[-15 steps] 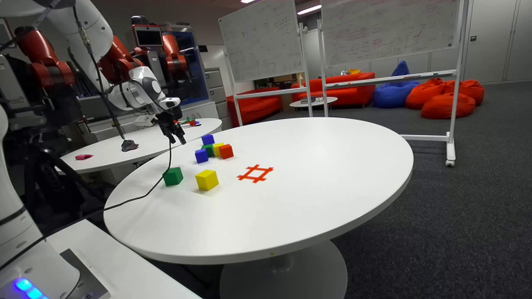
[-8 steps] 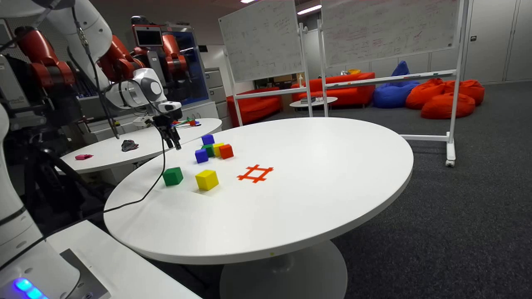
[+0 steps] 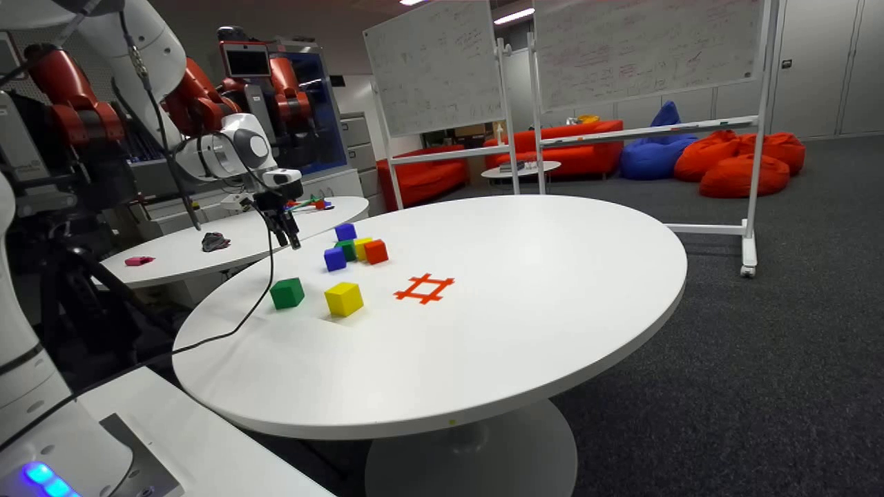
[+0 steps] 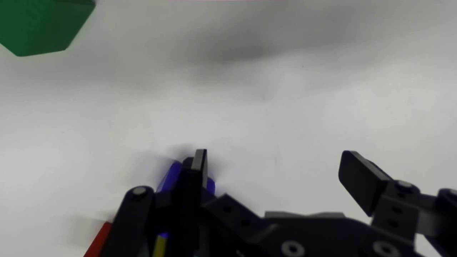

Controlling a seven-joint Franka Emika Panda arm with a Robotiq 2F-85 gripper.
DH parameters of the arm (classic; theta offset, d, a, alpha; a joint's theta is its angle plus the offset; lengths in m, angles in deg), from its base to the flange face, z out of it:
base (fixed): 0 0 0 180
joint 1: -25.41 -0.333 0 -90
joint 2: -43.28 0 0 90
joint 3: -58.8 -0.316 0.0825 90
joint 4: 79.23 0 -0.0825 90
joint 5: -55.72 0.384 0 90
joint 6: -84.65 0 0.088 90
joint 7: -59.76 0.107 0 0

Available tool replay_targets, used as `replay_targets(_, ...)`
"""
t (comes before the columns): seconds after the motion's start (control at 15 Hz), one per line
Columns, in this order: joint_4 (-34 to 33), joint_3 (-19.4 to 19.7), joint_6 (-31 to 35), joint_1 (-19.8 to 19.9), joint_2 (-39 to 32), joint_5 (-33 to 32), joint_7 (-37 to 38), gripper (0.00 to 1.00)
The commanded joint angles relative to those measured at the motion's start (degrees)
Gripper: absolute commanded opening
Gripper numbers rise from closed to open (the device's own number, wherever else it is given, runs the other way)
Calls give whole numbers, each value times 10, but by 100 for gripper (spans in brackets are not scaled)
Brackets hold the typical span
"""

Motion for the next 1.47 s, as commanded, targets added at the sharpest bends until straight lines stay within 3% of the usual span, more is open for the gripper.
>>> replay_targets(0.0,0,2,-2,3,3,13,-5,100)
replay_targets(0.53,26,13,8,35,36,34,-4,100)
replay_targets(1.33,167,12,109,132,140,175,-36,100)
replay_targets(1.4,108,20,82,117,99,153,-16,100)
